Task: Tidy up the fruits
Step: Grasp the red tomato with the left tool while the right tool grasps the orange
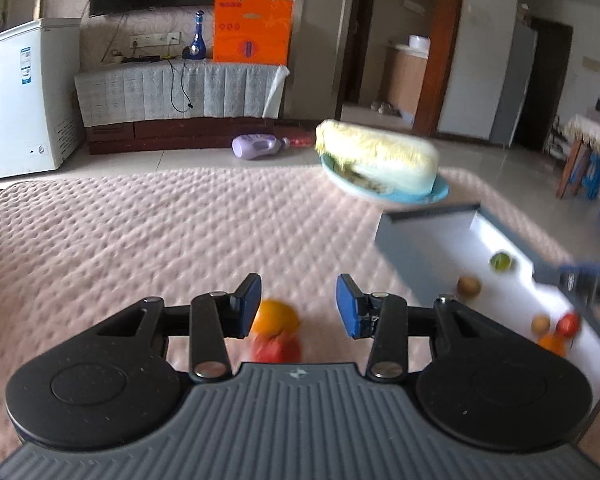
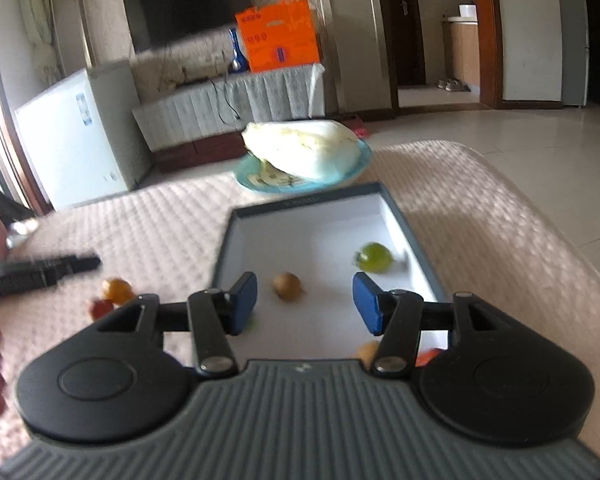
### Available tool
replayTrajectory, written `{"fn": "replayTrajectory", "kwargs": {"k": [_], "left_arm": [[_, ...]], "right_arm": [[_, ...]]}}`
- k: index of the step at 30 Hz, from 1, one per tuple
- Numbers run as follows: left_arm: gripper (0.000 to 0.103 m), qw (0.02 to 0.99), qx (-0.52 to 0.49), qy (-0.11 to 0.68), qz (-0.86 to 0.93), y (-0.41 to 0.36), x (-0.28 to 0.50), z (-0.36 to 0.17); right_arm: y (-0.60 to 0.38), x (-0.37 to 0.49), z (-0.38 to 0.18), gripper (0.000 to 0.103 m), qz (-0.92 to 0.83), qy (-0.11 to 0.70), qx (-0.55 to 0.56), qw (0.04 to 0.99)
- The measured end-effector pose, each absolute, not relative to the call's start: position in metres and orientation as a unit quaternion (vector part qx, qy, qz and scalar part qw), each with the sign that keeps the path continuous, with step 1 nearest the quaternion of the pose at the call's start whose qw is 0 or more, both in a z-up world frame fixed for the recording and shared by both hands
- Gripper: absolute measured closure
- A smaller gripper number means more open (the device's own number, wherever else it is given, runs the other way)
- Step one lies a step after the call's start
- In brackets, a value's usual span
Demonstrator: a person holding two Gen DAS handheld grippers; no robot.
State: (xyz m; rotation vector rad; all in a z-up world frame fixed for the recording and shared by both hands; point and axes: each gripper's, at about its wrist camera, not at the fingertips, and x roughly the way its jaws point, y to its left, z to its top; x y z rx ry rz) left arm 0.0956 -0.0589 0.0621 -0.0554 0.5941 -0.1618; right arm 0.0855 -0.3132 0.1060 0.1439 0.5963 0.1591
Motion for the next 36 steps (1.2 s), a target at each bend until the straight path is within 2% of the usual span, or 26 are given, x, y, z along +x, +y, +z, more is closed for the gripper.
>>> {"fn": "replayTrajectory", "kwargs": {"k": [11, 25, 26, 28, 36], "left_arm": [[0.054, 0.941, -0.013, 0.325, -0.088, -0.046, 0.097, 0.021], [0.056, 0.941, -0.009, 0.327, -0.09, -0.051, 0.11, 0.003], [0.056, 0.941, -0.008, 0.326, -0.09, -0.052, 0.11, 0.003], [0.065, 0.942, -0.012, 0.323, -0.089, -0.05, 0.109, 0.003], [0.065, 0.938, -0.014, 0.344, -0.052, -0.019, 0.089, 0.013]], "right_arm": [[-0.234, 0.084, 0.111, 0.048, 0.185, 0.267, 0.017, 0.946], [-0.194, 0.109, 0.093, 0.048, 0.2, 0.295, 0.026, 0.934], [-0.193, 0.112, 0.091, 0.048, 0.199, 0.298, 0.026, 0.933], [-0.192, 0.116, 0.088, 0.048, 0.195, 0.303, 0.029, 0.932], [-0.174, 0.123, 0.077, 0.048, 0.214, 0.325, 0.041, 0.92]]}}
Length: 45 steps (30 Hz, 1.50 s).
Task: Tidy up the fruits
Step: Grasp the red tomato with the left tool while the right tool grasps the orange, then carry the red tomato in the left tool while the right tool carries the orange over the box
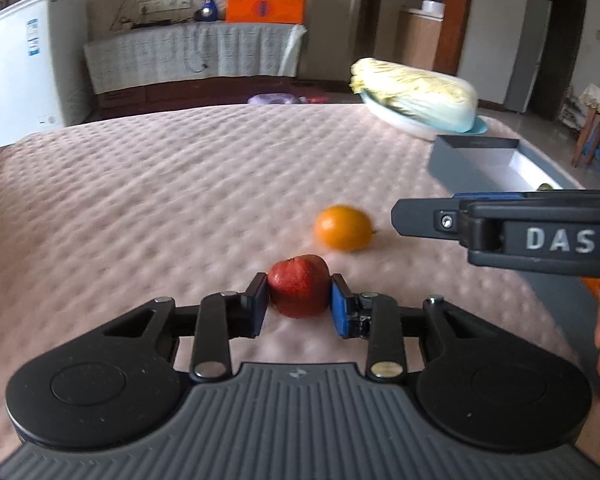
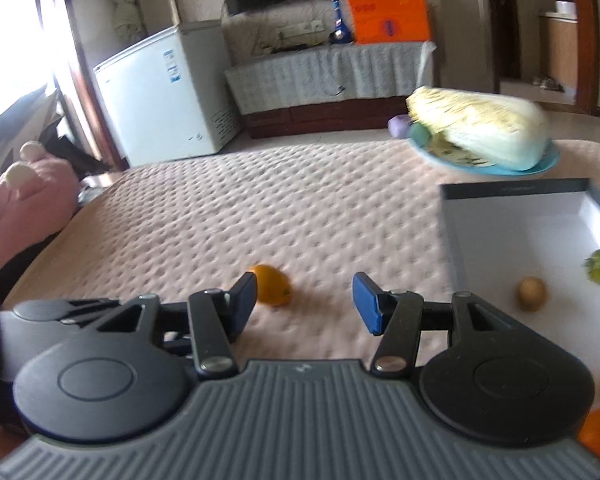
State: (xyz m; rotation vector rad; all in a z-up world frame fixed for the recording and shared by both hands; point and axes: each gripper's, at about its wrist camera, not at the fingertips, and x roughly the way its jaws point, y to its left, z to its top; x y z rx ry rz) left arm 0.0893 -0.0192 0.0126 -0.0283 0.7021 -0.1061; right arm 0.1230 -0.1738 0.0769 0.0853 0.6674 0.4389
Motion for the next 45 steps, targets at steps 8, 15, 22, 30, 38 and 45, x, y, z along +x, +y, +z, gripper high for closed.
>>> {"fn": "replayTrajectory", "kwargs": {"k": [8, 15, 22, 30, 38, 45], "left_arm": [[0.064, 0.936, -0.01, 0.35, -0.024, 0.027, 0.067, 0.011], [0.063, 0.937, -0.003, 0.347, -0.032, 0.026, 0.071, 0.011], [0.061, 0.938, -0.005, 0.345, -0.038, 0.024, 0.073, 0.01], [0.062, 0.937, 0.008, 0.348, -0.035, 0.016, 0.08, 0.009], [0.065, 0.937, -0.014, 0.349, -0.021, 0.017, 0.084, 0.016], [0.065, 0.941, -0.009, 0.337, -0.023, 0.008, 0.082, 0.026]], "right_arm": [[-0.136, 0.137, 0.059, 0.048, 0.228, 0.341, 0.029, 0.911], [-0.122, 0.146, 0.051, 0.048, 0.212, 0.342, -0.001, 0.915], [-0.123, 0.154, 0.046, 0.06, 0.21, 0.347, -0.003, 0.914], [-0.127, 0.147, 0.055, 0.06, 0.226, 0.354, -0.005, 0.908], [-0.137, 0.129, 0.076, 0.06, 0.243, 0.336, -0.011, 0.91], [-0.152, 0.115, 0.093, 0.06, 0.25, 0.321, -0.013, 0.913]]}}
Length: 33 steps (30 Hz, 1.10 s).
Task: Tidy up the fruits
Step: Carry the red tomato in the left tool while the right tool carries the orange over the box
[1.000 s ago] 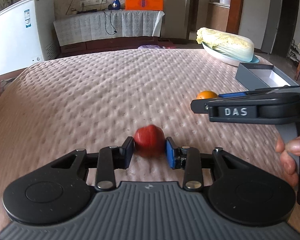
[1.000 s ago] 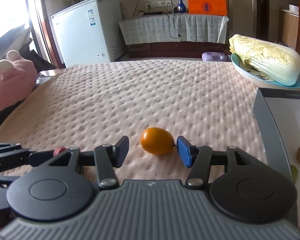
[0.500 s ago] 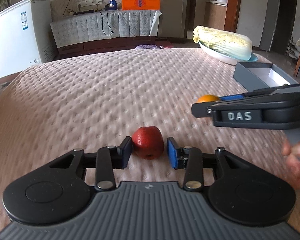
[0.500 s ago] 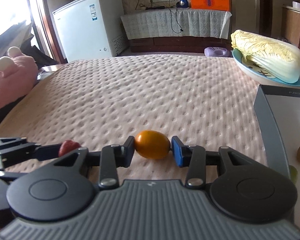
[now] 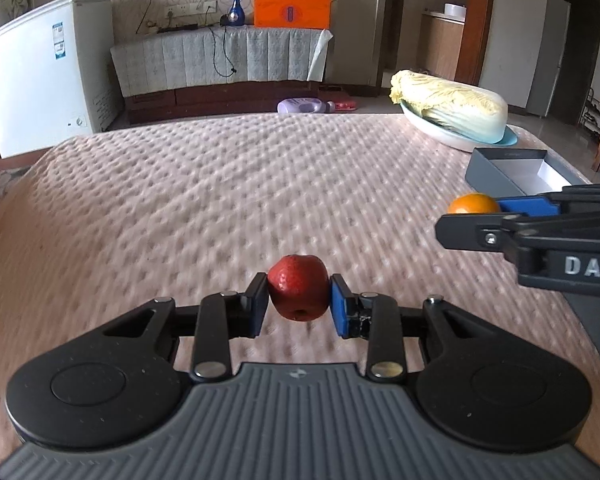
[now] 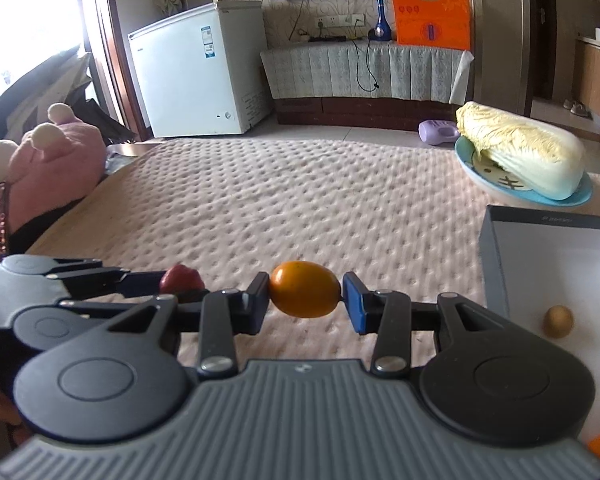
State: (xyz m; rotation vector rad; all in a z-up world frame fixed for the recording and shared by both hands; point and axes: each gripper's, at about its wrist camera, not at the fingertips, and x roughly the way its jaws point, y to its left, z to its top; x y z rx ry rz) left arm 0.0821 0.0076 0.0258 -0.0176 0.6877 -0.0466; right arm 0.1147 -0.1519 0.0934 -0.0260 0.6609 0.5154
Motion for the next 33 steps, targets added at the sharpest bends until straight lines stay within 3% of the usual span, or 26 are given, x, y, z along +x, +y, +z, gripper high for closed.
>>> {"fn": "replayTrajectory", "kwargs": {"k": [33], "left_arm": [[0.065, 0.95, -0.009, 0.295, -0.103, -0.079, 0.088, 0.057]], "right_arm": [[-0.234, 0.051, 0.124, 0.06, 0.231, 0.29, 0.016, 0.929]]}}
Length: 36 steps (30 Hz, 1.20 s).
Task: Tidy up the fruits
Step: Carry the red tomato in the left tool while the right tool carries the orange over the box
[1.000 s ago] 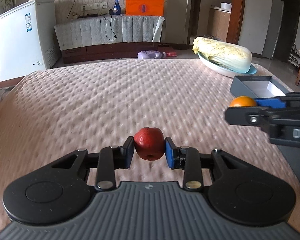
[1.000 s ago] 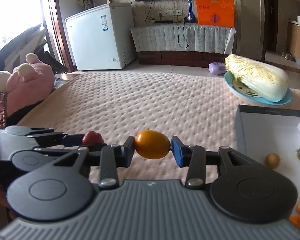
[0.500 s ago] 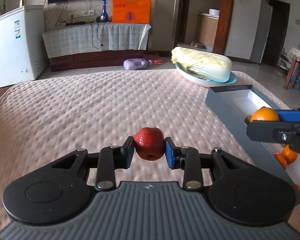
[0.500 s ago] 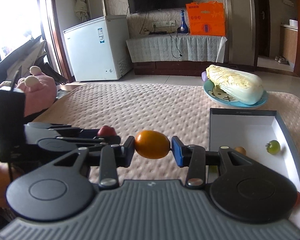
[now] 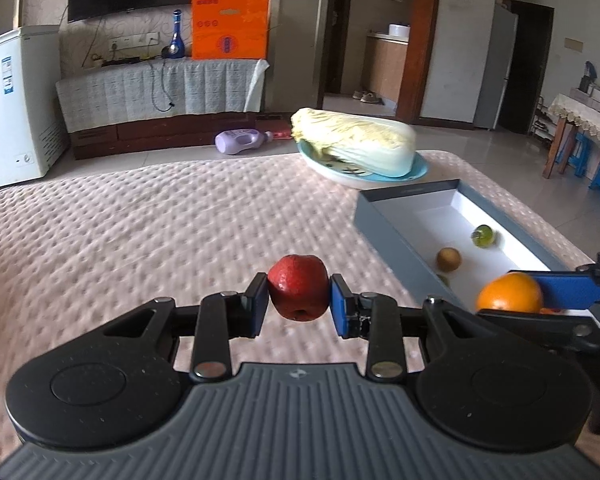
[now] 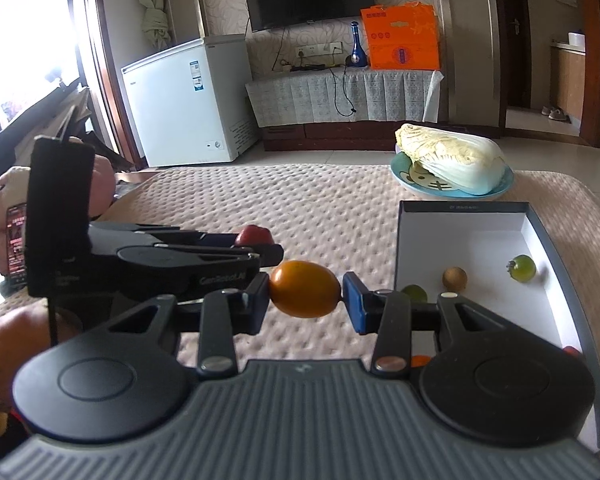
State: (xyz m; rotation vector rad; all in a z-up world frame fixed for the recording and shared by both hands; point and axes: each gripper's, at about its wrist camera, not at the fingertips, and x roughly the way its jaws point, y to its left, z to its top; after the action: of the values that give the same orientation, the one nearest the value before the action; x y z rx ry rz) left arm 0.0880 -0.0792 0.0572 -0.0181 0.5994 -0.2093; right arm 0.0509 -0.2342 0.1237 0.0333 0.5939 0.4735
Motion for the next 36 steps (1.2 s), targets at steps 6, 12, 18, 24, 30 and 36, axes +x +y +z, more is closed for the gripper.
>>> {"fn": "replayTrajectory", "kwargs": {"k": [6, 12, 18, 24, 30, 36], "left_arm": [[0.065, 0.95, -0.004, 0.294, -0.109, -0.089, 0.09, 0.057], [0.065, 0.949, -0.004, 0.292, -0.116, -0.096, 0.092, 0.058], [0.065, 0.949, -0.007, 0.287, -0.129, -0.108, 0.093, 0.062], [0.065, 0.949, -0.008, 0.281, -0.145, -0.123, 0.094, 0.066], [0.065, 0.947, -0.008, 0.279, -0.159, -0.139, 0.095, 0.067], [0.065, 0.945, -0.01, 0.28, -0.172, -0.153, 0.099, 0.066]], "right_arm": [[-0.241, 0.059, 0.12, 0.06, 0.223, 0.292, 0.022, 0.93], [-0.246, 0.062, 0.12, 0.06, 0.22, 0.291, 0.025, 0.931], [-0.253, 0.06, 0.12, 0.06, 0.213, 0.29, 0.028, 0.933], [-0.265, 0.059, 0.122, 0.06, 0.203, 0.286, 0.032, 0.936], [-0.28, 0.06, 0.123, 0.06, 0.19, 0.284, 0.039, 0.939], [-0.294, 0.061, 0.122, 0.06, 0.179, 0.284, 0.043, 0.941]]}}
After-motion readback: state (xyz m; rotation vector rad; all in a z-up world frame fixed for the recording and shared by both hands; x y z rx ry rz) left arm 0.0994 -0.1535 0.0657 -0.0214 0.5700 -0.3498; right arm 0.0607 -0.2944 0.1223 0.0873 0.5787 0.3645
